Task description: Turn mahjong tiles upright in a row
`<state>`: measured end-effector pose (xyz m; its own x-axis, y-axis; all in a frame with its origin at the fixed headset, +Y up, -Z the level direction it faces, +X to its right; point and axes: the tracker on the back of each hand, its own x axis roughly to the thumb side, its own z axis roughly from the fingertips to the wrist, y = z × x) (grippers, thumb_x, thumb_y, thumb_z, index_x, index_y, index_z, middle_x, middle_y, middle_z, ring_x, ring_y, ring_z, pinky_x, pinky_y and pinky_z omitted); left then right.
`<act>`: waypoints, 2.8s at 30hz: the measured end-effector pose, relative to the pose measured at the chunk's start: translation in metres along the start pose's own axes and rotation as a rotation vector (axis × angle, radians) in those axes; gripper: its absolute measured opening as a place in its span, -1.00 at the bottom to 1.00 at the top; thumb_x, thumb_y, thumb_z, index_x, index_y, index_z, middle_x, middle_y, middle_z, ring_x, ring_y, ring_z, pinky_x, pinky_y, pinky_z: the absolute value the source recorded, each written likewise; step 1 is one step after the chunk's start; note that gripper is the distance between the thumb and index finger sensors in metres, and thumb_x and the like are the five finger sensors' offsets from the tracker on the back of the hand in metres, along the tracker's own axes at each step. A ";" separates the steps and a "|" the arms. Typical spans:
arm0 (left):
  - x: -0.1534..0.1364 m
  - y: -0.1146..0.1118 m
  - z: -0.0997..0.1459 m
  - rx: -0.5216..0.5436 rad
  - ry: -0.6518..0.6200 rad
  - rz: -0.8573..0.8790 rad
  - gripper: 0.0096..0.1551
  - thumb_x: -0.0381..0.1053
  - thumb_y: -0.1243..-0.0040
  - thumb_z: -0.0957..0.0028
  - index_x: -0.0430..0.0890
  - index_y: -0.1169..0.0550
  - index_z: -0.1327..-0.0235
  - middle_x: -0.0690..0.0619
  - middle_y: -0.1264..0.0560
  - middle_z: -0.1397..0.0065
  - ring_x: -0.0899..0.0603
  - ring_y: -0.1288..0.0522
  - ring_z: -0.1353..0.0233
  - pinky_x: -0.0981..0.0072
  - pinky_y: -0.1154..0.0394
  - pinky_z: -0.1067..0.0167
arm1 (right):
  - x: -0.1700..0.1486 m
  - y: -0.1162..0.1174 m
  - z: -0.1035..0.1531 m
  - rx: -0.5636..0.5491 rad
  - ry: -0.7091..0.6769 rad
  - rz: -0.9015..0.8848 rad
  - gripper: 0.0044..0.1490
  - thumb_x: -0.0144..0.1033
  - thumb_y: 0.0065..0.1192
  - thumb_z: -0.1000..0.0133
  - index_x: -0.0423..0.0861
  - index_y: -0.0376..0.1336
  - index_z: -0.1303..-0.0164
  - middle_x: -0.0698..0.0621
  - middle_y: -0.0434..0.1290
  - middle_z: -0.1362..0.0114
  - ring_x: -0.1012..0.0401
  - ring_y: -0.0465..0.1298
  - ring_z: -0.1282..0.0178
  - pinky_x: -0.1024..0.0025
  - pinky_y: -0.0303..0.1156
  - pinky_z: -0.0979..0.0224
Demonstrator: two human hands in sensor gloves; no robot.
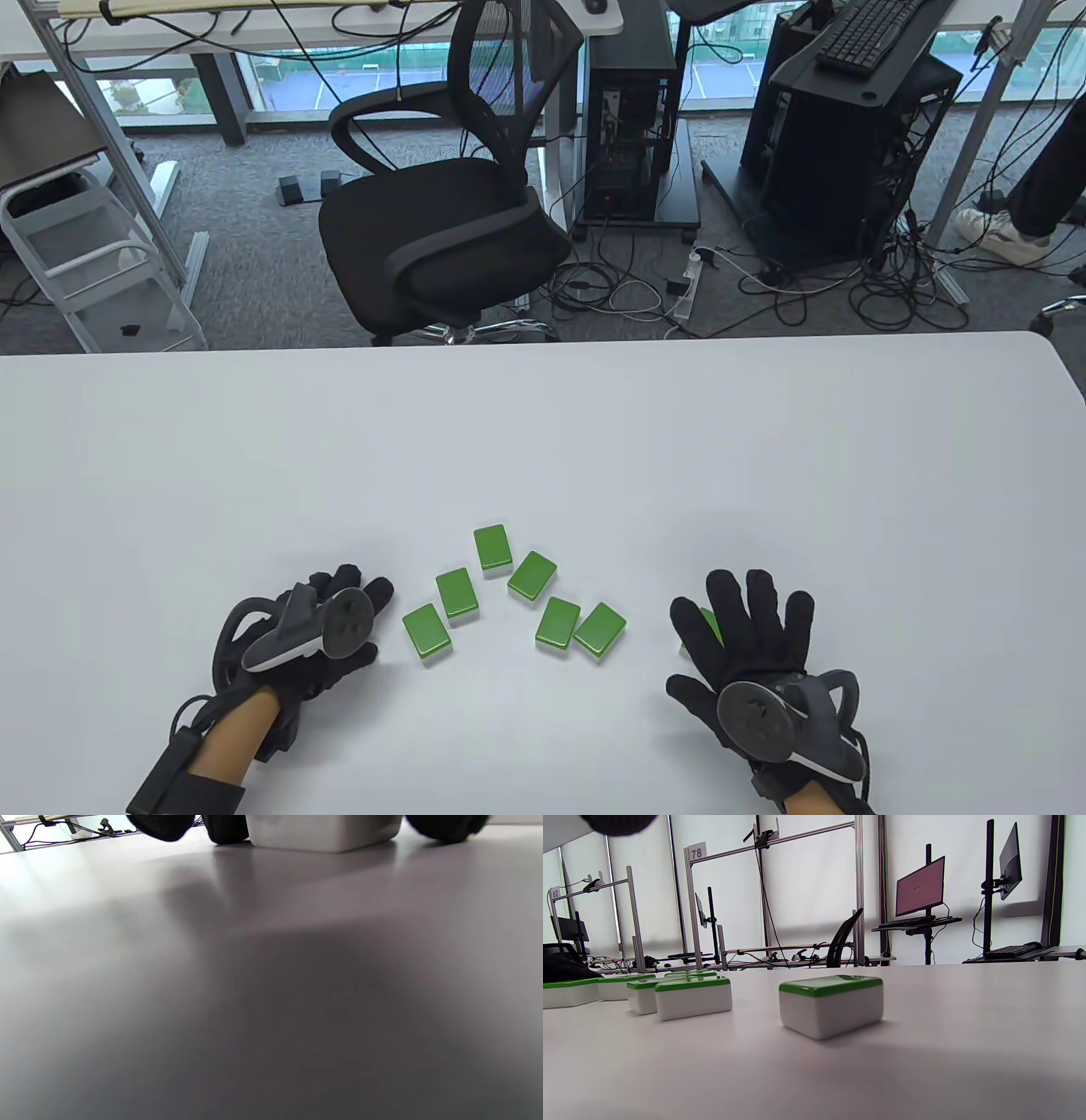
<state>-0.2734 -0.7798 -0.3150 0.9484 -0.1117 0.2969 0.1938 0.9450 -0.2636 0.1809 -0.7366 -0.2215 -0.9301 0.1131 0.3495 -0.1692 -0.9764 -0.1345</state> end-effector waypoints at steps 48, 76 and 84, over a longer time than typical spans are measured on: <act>0.044 0.052 0.026 0.118 -0.149 0.003 0.08 0.47 -0.14 0.32 0.26 -0.04 -0.49 0.02 -0.17 -0.68 -0.26 -0.27 -0.64 -0.26 -0.27 -0.48 | 0.005 0.001 -0.001 0.027 -0.016 -0.013 0.00 0.30 -0.16 -0.06 0.35 -0.55 -0.46 0.09 -0.63 -0.68 -0.11 -0.63 -0.57 -0.37 -0.57 -0.49; 0.096 0.032 -0.015 0.015 -0.114 -0.140 0.09 0.31 -0.27 0.28 0.16 -0.01 -0.47 0.01 -0.40 -0.49 -0.18 -0.53 -0.42 -0.19 -0.41 -0.37 | 0.006 0.003 -0.001 0.048 -0.030 -0.004 0.00 0.30 -0.16 -0.07 0.35 -0.55 -0.46 0.08 -0.62 -0.68 -0.11 -0.62 -0.57 -0.37 -0.56 -0.49; 0.082 0.037 0.014 0.047 -0.272 -0.034 0.08 0.28 -0.32 0.32 0.21 -0.07 -0.46 0.09 -0.38 -0.52 -0.15 -0.49 -0.48 -0.21 -0.37 -0.43 | 0.006 0.004 -0.001 0.057 -0.023 -0.004 0.00 0.30 -0.16 -0.07 0.35 -0.55 -0.46 0.08 -0.62 -0.68 -0.11 -0.62 -0.58 -0.37 -0.56 -0.49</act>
<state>-0.1923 -0.7498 -0.2871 0.8382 -0.0634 0.5417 0.2067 0.9560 -0.2080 0.1744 -0.7395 -0.2210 -0.9215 0.1138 0.3712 -0.1540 -0.9848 -0.0803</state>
